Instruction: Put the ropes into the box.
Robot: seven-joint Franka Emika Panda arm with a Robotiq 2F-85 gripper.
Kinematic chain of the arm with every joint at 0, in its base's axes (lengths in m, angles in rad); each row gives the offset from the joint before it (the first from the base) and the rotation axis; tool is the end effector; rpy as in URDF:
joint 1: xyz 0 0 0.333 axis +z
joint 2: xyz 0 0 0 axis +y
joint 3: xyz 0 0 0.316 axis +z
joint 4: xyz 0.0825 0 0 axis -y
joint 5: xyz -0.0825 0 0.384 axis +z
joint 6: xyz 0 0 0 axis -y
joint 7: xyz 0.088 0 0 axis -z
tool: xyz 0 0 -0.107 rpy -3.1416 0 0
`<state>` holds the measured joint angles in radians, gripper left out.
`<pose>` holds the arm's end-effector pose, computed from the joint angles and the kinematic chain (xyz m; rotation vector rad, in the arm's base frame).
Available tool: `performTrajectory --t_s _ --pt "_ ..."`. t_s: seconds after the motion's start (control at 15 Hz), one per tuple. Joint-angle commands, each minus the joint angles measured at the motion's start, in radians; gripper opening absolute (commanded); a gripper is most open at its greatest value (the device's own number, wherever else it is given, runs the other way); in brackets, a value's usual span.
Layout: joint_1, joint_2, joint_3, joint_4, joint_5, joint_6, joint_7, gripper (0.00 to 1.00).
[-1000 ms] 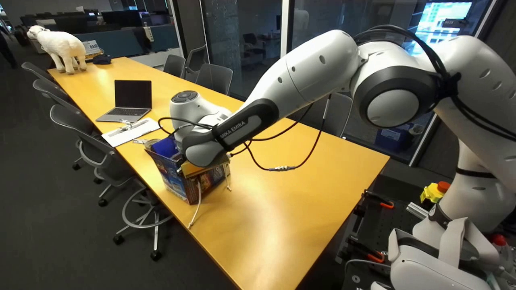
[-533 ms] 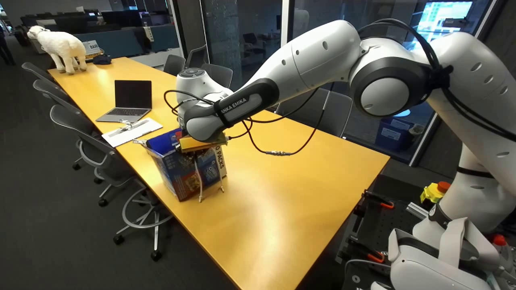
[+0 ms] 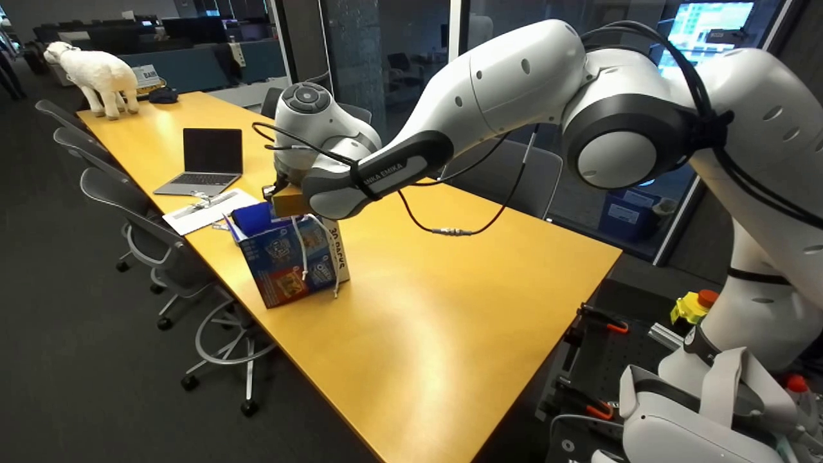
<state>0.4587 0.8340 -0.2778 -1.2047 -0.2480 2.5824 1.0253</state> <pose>0.7685 0.2210 0.3524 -2.8517 0.7620 -1.0182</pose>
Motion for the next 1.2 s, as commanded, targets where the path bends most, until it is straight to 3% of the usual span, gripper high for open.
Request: performTrajectory --t_s 0.0,0.27,0.4,0.93,1.0,1.13 --pt "0.079 -0.006 -0.136 -0.006 -0.143 0.087 0.197 0.08" --pt "0.148 0.033 -0.279 0.04 -0.296 0.07 0.461 0.08" --pt "0.161 0.042 -0.312 0.054 -0.346 0.032 0.561 0.08" --pt "0.123 0.069 -0.259 0.136 -0.492 -0.133 0.776 0.08" --pt "0.15 0.086 -0.306 0.143 -0.451 -0.137 0.771 0.08" --pt "0.149 0.102 -0.312 0.174 -0.451 -0.161 0.807 0.07"
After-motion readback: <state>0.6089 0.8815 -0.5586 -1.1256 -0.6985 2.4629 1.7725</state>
